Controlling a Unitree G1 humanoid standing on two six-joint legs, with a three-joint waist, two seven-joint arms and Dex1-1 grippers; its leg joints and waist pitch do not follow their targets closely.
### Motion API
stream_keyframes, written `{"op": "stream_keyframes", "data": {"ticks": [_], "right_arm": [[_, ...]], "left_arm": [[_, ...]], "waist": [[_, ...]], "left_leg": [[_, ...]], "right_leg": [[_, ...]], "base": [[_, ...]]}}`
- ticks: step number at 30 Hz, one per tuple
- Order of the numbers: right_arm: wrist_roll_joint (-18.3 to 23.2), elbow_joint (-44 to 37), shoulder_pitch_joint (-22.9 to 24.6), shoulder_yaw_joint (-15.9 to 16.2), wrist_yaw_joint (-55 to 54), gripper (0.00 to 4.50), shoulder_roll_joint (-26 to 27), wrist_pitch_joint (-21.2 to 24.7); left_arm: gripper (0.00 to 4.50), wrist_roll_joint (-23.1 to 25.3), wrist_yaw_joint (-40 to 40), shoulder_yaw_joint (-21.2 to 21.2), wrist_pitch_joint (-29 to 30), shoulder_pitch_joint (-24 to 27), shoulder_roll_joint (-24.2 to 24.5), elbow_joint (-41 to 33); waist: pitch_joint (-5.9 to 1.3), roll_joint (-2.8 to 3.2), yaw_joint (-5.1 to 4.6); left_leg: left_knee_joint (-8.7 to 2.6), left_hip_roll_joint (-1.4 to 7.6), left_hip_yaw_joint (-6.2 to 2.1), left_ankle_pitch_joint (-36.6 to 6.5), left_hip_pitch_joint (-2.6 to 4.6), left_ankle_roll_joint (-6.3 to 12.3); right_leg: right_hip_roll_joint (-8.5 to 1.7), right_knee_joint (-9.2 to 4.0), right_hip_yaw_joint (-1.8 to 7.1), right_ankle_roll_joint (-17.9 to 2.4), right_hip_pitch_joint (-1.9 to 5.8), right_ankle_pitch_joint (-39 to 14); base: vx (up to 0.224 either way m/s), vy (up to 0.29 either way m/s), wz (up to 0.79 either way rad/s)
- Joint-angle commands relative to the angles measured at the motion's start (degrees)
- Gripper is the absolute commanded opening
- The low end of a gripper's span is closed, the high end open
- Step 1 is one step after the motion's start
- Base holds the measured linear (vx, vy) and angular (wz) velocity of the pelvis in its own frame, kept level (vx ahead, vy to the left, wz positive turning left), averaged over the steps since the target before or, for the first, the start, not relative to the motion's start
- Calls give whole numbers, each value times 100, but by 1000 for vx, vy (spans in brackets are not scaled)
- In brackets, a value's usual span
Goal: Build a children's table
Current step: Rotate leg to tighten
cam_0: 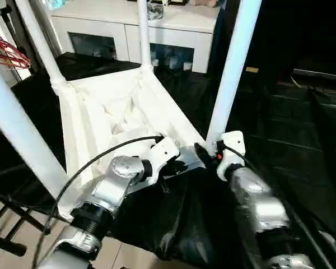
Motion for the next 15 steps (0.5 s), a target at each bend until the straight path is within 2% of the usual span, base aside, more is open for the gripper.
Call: {"op": "stream_keyframes", "data": {"ticks": [1, 2, 4, 5, 6, 7, 8, 9, 10, 11, 12, 14, 15], "right_arm": [[194, -90, 99, 567, 755, 368, -1, 211], [302, -250, 167, 659, 1303, 368, -315, 217], [384, -425, 225, 764, 1908, 368, -690, 230], [402, -470, 230, 794, 2117, 368, -823, 239], [402, -470, 230, 794, 2117, 368, -823, 239], [455, -562, 250, 840, 2489, 368, -1027, 297], [466, -580, 254, 847, 2559, 368, -1064, 309], [456, -596, 247, 871, 2752, 368, -1183, 297], [449, -606, 235, 893, 2919, 368, -1287, 290], [462, -622, 218, 911, 3102, 368, -1394, 285], [484, -643, 196, 925, 3250, 352, -1483, 300], [573, -634, 116, 952, 3486, 335, -1624, 311], [583, -616, 85, 971, 3539, 332, -1652, 317]], "left_arm": [[0, -327, -367, -165, -370, -49, -99, -306], [0, -379, -612, -169, -410, -64, 26, -299], [0, -432, -899, -182, -439, -98, 164, -255], [0, -439, -1009, -192, -460, -117, 222, -220], [0, -439, -1009, -192, -460, -117, 222, -220], [0, -442, -1195, -213, -488, -138, 328, -170], [0, -442, -1229, -217, -493, -141, 347, -161], [0, -445, -1368, -239, -521, -156, 423, -132], [0, -448, -1487, -253, -545, -172, 490, -105], [0, -472, -1618, -255, -547, -195, 553, -68], [0, -494, -1751, -262, -553, -214, 622, -47], [0, -486, -1949, -278, -604, -279, 770, 45], [0, -495, -2040, -286, -608, -294, 825, 64]], "waist": [[-306, -20, 15], [-313, 48, 30], [-324, -8, 38], [-331, 17, 57], [-331, 17, 57], [-346, 22, 59], [-349, 16, 77], [-354, 44, 86], [-355, 36, 96], [-351, 33, 112], [-348, -10, 115], [-328, 14, 169], [-327, -20, 170]], "left_leg": [[-459, 268, -138, -1820, 52, 147], [-454, 266, -140, -1730, 52, 160], [-429, 265, -120, -1605, 38, 273], [-409, 273, -110, -1489, 60, 328], [-409, 273, -110, -1489, 60, 328], [-396, 275, -109, -1272, 36, 396], [-384, 286, -104, -1164, 46, 442], [-376, 290, -100, -1115, 55, 457], [-377, 292, -98, -1084, 54, 475], [-377, 291, -96, -1077, 54, 479], [-376, 296, -87, -1086, 54, 489], [-387, 306, -83, -1212, 68, 450], [-391, 311, -81, -1236, 70, 428]], "right_leg": [[-298, -442, 236, -962, 207, -1876], [-304, -410, 238, -1049, 219, -1688], [-294, -391, 230, -1132, 260, -1449], [-299, -375, 237, -1228, 241, -1277], [-299, -375, 237, -1228, 241, -1277], [-297, -331, 229, -1361, 268, -997], [-292, -314, 227, -1422, 270, -839], [-293, -300, 229, -1459, 264, -752], [-285, -291, 219, -1499, 274, -681], [-281, -281, 214, -1522, 283, -675], [-282, -287, 215, -1521, 284, -706], [-292, -307, 216, -1479, 270, -1052], [-293, -310, 216, -1461, 267, -1124]], "base": [[0, 0, 0], [0, 0, 0], [0, 0, 0], [0, 0, 0], [0, 0, 0], [0, 0, 0], [0, 0, 0], [0, 0, 0], [0, 0, 0], [0, 0, 0], [0, 0, 0], [0, 0, 0], [0, 0, 0]]}}
